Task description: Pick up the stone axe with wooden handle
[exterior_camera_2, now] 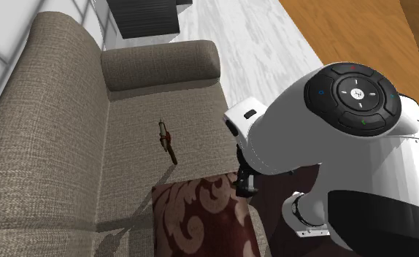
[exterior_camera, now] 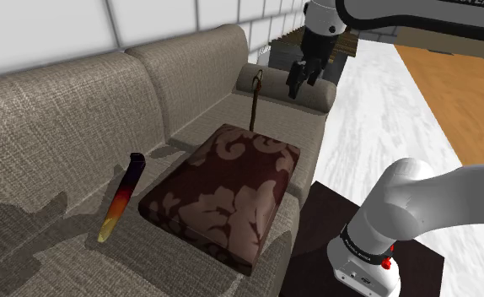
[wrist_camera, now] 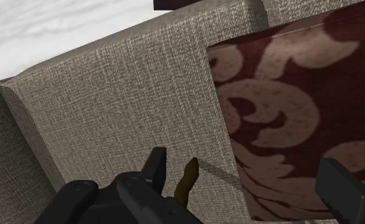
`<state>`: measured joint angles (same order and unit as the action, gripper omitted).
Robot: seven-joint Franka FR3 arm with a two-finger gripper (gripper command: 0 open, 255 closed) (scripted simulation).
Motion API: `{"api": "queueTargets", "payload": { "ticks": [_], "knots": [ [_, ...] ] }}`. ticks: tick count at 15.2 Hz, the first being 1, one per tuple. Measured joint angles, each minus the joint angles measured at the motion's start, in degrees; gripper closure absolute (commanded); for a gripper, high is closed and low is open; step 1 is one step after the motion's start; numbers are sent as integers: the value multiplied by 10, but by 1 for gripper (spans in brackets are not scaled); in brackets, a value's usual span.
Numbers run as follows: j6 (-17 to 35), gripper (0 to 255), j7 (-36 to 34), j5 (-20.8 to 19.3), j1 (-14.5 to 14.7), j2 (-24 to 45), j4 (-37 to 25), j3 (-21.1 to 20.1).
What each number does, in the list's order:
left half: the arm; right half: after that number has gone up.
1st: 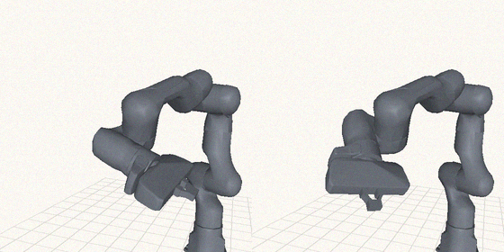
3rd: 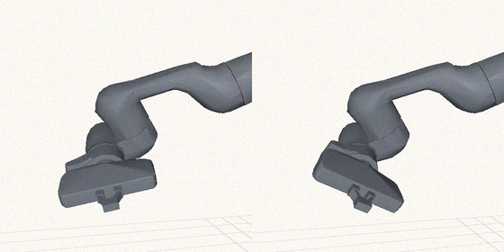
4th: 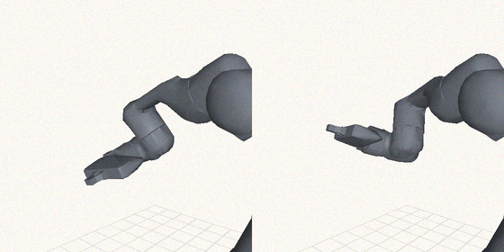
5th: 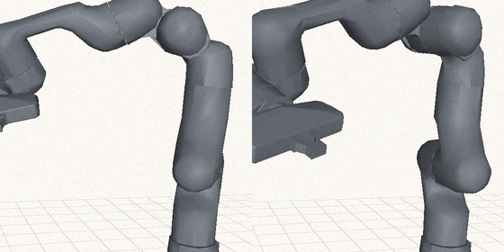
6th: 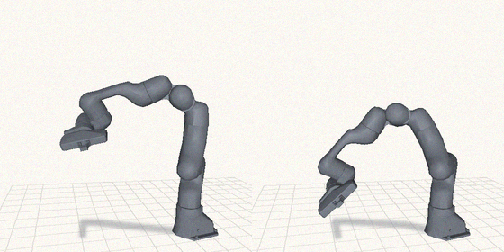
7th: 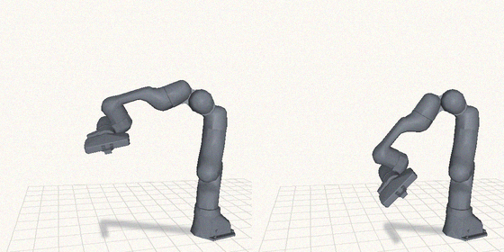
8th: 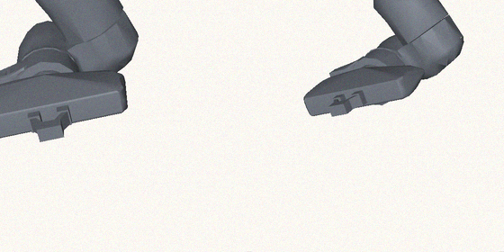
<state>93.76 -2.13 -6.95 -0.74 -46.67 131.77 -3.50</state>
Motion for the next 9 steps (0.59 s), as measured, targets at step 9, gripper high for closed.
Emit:
{"api": "queueTargets", "payload": {
  "ticks": [9],
  "knots": [
    [31, 0, -168, 18, -64, 176, -123, -32]
  ]
}}
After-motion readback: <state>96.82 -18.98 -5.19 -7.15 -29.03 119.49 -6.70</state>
